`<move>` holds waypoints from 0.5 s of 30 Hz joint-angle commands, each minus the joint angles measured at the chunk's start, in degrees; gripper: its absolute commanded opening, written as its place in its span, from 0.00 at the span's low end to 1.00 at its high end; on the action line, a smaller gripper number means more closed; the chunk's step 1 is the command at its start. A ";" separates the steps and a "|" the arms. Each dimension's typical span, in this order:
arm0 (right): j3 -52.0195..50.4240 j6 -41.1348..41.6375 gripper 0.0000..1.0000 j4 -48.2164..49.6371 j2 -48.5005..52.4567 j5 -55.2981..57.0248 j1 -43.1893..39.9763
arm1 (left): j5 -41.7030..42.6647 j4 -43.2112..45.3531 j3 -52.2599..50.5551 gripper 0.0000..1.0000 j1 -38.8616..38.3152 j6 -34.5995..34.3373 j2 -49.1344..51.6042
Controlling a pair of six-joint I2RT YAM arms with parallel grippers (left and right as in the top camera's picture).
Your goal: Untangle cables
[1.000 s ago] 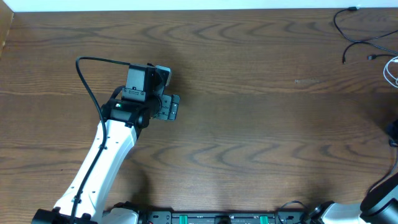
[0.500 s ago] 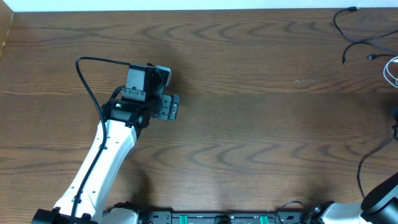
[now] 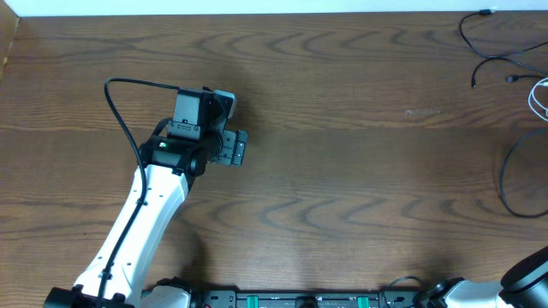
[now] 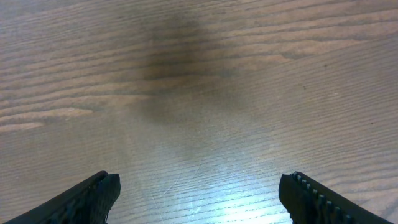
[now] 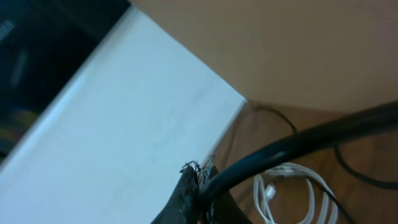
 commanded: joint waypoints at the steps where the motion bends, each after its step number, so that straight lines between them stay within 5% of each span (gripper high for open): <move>1: 0.31 1.40 0.01 0.31 0.00 0.59 -0.76 | -0.72 -0.04 0.52 0.87 0.22 -0.31 0.22; 7: 0.31 -6.67 0.01 -8.72 0.02 5.81 -0.81 | -0.72 -0.04 0.52 0.87 0.24 -0.31 0.22; 11: 0.31 -10.03 0.88 -13.16 0.02 7.80 -0.81 | -0.72 -0.04 0.52 0.87 0.24 -0.31 0.22; 12: 0.31 -10.62 0.99 -13.88 0.02 7.78 -0.81 | -0.72 -0.04 0.52 0.87 0.22 -0.31 0.22; 15: 0.31 -10.69 0.99 -16.74 0.02 7.78 -0.81 | -0.72 -0.04 0.52 0.87 0.22 -0.31 0.22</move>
